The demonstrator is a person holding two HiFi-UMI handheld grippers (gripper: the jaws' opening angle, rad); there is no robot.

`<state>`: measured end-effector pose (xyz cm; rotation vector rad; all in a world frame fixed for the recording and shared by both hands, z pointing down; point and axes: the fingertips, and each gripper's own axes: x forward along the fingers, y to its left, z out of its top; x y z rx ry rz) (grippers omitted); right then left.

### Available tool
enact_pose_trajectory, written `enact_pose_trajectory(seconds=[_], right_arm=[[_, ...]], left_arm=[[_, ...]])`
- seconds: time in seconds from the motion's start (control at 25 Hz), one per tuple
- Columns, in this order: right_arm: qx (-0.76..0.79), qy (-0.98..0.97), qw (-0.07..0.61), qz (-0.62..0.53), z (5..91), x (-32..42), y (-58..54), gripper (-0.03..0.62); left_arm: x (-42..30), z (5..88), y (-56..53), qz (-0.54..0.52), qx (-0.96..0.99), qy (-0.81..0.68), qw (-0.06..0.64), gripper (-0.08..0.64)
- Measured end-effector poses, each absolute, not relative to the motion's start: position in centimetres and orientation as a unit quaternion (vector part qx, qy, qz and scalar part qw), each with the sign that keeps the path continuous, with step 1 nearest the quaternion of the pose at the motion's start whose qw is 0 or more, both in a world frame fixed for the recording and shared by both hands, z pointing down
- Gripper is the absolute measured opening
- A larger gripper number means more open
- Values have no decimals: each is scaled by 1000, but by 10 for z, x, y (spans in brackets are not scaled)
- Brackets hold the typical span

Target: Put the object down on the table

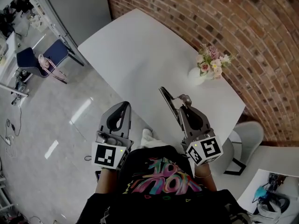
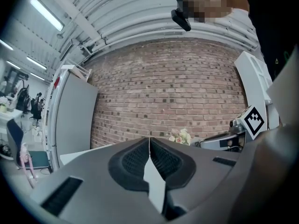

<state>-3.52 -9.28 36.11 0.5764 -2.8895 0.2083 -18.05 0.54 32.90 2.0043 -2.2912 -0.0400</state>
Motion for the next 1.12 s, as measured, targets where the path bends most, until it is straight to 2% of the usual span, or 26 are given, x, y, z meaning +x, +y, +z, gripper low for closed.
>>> enact_pose_trajectory(seconds=[0.72, 1.12], right_arm=[[299, -944, 87, 110, 357, -94, -165, 52], [371, -917, 79, 126, 364, -102, -177, 52]], left_arm=[[-241, 320, -111, 6, 762, -644, 59, 26], [-244, 326, -154, 10, 825, -561, 62, 26]])
